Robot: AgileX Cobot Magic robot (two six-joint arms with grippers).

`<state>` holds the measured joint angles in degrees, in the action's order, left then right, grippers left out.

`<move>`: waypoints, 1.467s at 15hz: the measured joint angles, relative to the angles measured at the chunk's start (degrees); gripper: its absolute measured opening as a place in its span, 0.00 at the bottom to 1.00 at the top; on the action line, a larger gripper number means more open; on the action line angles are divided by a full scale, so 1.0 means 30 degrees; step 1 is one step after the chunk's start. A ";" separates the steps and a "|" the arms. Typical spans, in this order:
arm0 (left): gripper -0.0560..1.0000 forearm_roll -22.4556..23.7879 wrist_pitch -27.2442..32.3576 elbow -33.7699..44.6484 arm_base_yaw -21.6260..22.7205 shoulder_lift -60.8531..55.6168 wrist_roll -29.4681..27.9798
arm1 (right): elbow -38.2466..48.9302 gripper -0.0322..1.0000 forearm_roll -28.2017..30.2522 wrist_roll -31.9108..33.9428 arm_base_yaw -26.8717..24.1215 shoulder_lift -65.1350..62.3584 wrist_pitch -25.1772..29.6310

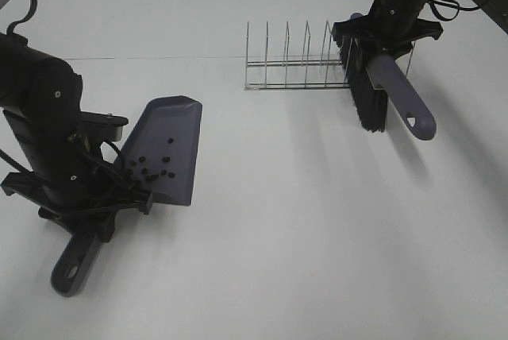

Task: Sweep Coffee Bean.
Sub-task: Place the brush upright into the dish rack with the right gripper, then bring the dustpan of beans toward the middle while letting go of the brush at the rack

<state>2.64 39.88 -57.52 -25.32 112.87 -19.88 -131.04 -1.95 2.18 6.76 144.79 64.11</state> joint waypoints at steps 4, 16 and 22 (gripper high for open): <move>0.38 -0.0038 0.0000 0.0000 0.0000 0.0000 0.0019 | 0.0000 0.35 0.0000 0.0172 0.0000 0.0000 -0.0019; 0.38 -0.0057 -0.0019 0.0000 0.0000 0.0000 0.0076 | -0.0115 0.74 0.0649 0.0477 -0.0019 -0.2655 0.1833; 0.38 -0.0057 -0.0076 0.0000 0.0000 -0.0229 0.0057 | 0.2406 0.74 -0.0821 0.0420 -0.0019 -0.7009 0.1833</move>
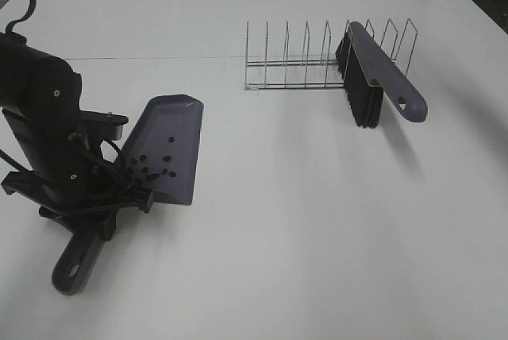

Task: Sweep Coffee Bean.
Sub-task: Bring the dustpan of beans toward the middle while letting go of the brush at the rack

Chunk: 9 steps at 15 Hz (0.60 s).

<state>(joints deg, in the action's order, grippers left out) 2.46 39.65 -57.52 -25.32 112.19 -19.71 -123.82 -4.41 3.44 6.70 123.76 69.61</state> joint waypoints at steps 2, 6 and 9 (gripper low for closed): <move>0.38 0.0038 -0.0019 0.0000 0.0000 -0.0726 -0.0191 | 0.3342 0.74 -0.0191 -0.0038 0.0000 -0.2273 0.0000; 0.38 0.0038 0.0095 -0.0153 0.0000 -0.1585 -0.0344 | 0.8613 0.74 -0.0382 -0.0420 0.0000 -0.5348 0.0057; 0.38 -0.0019 0.0497 -0.2024 0.0000 -0.1566 -0.0344 | 1.3274 0.74 -0.0955 -0.0458 0.0000 -0.8613 0.0057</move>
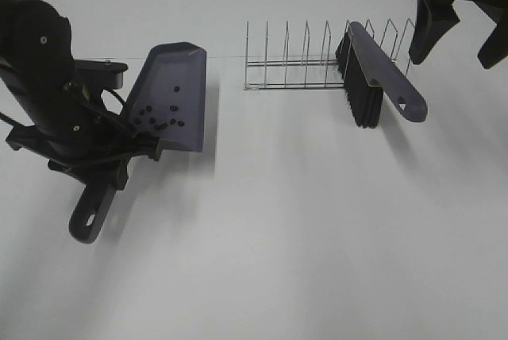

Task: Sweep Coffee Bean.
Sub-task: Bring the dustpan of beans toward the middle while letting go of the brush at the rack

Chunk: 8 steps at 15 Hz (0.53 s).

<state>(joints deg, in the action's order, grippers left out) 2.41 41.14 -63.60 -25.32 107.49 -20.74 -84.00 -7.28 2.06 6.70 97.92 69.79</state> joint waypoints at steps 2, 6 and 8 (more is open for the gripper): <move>0.38 -0.0172 0.0363 -0.1108 0.0000 0.0191 0.0248 | 0.1337 0.74 0.0000 -0.0057 0.0000 -0.1280 -0.0038; 0.38 -0.1719 0.1490 -0.2177 0.0000 0.1623 0.1585 | 0.4125 0.74 -0.0248 -0.0191 0.0000 -0.4660 -0.0783; 0.38 -0.2655 0.1604 -0.2769 0.0000 0.2330 0.2196 | 0.5252 0.74 -0.0516 -0.0286 0.0000 -0.5921 -0.1012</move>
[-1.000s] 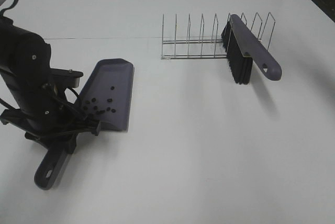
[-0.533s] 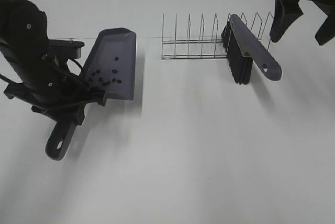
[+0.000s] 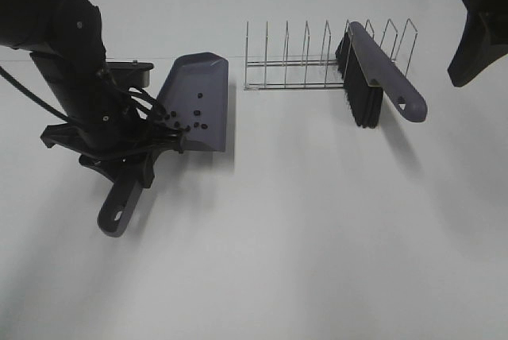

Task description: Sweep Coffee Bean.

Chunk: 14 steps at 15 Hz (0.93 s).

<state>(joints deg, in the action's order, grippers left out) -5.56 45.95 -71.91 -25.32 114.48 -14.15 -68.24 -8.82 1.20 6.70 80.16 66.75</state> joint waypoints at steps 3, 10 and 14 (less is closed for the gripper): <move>0.38 -0.0210 0.1356 -0.0630 0.0000 0.1070 0.0153 | 0.1604 0.74 -0.0592 -0.0191 0.0000 -0.1318 -0.0115; 0.38 -0.0439 0.1375 -0.0859 0.0000 0.2254 0.0153 | 0.2082 0.74 -0.0745 -0.0401 0.0000 -0.1490 -0.0325; 0.76 -0.0458 0.2483 -0.1967 0.0000 0.2292 0.0153 | 0.2082 0.74 -0.0745 -0.0573 0.0000 -0.1490 -0.0458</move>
<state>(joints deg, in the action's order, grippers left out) -6.93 53.40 -77.81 -25.32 121.35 -13.69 -61.99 -11.06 -0.52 6.70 75.69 65.37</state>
